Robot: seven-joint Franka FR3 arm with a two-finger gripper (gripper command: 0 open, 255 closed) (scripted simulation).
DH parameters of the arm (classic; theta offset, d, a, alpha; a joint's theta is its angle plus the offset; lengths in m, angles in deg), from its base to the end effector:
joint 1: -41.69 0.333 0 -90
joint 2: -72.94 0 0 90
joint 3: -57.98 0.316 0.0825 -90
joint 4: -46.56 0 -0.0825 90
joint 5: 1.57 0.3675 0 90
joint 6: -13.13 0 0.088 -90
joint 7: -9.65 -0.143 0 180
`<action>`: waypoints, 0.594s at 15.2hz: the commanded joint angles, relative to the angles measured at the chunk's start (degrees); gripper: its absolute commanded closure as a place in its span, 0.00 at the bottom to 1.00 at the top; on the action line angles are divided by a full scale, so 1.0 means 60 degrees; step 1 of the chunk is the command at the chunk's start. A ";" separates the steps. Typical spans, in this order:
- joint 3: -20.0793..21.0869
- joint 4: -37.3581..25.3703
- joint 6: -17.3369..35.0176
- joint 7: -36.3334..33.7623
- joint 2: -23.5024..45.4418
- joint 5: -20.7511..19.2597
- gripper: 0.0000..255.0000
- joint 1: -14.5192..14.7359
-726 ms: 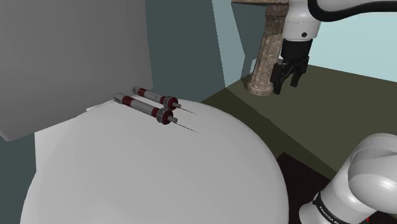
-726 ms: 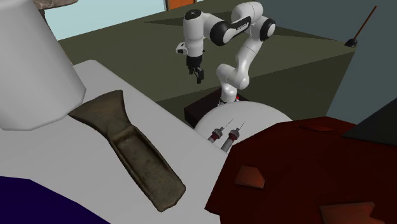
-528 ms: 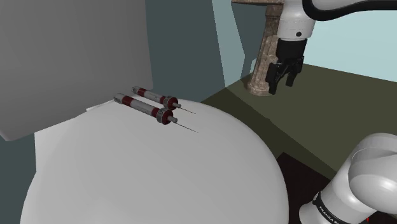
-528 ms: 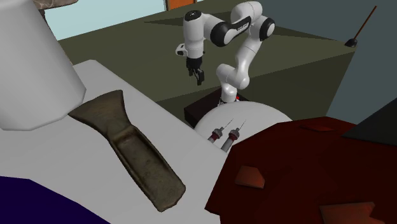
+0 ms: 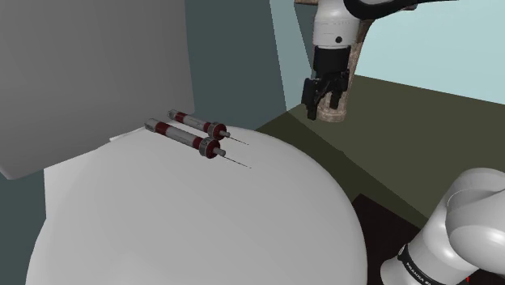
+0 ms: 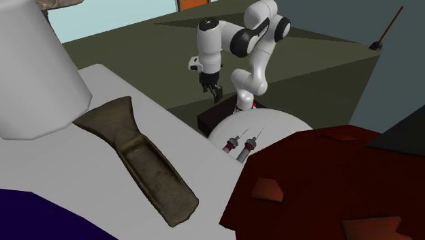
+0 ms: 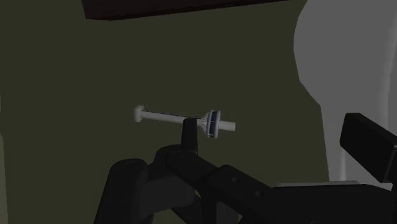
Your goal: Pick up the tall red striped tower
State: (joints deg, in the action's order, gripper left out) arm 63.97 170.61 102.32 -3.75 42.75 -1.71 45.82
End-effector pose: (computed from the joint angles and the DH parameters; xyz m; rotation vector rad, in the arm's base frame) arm 0.3546 0.0696 0.5544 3.0672 -0.1127 -0.1097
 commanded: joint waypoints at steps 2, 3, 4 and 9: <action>0.0413 -0.0620 0.0125 -0.0277 0.0727 0.0221 0.00 0.0246; 0.0538 -0.0857 0.0151 -0.0356 0.0983 0.0268 0.00 0.0317; 0.0662 -0.1103 0.0172 -0.0435 0.1241 0.0309 0.00 0.0387; 0.1278 -0.2463 0.0194 -0.0851 0.2581 0.0394 0.00 0.0729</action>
State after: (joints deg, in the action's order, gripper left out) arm 70.72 157.78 103.48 -8.10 56.34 0.56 49.70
